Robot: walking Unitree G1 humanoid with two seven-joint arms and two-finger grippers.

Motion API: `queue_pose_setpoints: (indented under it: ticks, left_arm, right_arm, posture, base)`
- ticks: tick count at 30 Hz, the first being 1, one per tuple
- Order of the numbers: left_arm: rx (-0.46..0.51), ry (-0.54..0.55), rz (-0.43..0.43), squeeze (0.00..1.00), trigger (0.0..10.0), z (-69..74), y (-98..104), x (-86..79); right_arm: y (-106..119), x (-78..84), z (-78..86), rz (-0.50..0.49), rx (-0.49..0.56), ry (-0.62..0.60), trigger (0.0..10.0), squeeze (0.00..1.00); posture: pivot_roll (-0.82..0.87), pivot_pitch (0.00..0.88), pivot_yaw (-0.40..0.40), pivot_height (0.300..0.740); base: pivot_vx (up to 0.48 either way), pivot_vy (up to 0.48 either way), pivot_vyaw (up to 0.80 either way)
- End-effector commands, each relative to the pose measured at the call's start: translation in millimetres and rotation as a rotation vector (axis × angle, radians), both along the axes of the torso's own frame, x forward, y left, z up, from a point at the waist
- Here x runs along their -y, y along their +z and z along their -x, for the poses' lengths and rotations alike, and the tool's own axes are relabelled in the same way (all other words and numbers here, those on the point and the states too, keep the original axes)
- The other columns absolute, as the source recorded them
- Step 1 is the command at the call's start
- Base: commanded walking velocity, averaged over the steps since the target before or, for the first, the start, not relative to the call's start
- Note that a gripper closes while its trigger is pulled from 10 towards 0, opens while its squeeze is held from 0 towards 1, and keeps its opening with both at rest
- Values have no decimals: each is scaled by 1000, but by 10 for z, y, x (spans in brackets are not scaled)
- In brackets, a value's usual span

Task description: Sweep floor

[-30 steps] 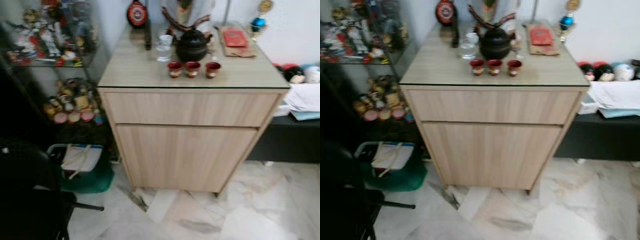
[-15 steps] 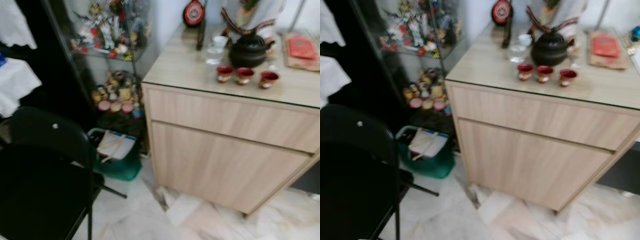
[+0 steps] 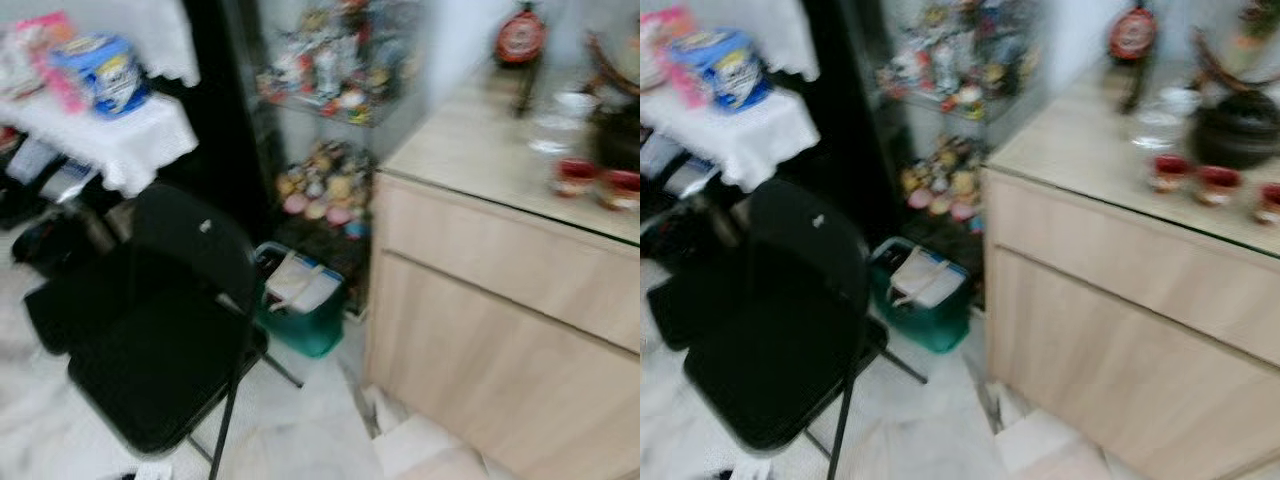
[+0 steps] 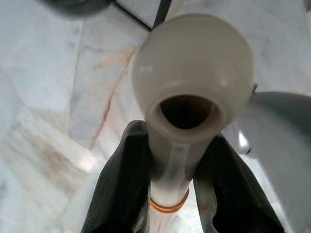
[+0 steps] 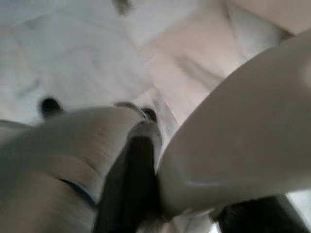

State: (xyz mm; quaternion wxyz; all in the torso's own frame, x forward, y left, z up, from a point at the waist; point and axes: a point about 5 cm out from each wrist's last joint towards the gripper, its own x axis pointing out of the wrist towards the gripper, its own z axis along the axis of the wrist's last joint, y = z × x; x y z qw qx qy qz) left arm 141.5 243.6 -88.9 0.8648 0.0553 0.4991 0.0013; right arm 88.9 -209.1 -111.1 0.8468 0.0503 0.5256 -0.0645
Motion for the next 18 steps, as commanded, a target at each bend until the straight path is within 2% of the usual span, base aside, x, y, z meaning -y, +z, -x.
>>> queue_pose_setpoints:
  ticks: [1,7,18]
  left_arm:
    - [-28,4,31,0,10000,48,-52,116]
    - [-35,21,28,0,10000,109,-48,30]
    - [-38,38,33,0,10000,132,-55,24]
  right_arm:
    - [-30,-53,83,-15,-33,-4,10000,0]
    - [-32,-173,-6,-25,-27,12,10000,0]
    - [-38,-196,3,-29,-34,26,10000,0]
  posture:
    - [-103,58,26,740]
    - [-101,54,21,740]
    - [-88,45,14,740]
  base:
    - [0,0,800]
    - [0,0,800]
    - [0,0,800]
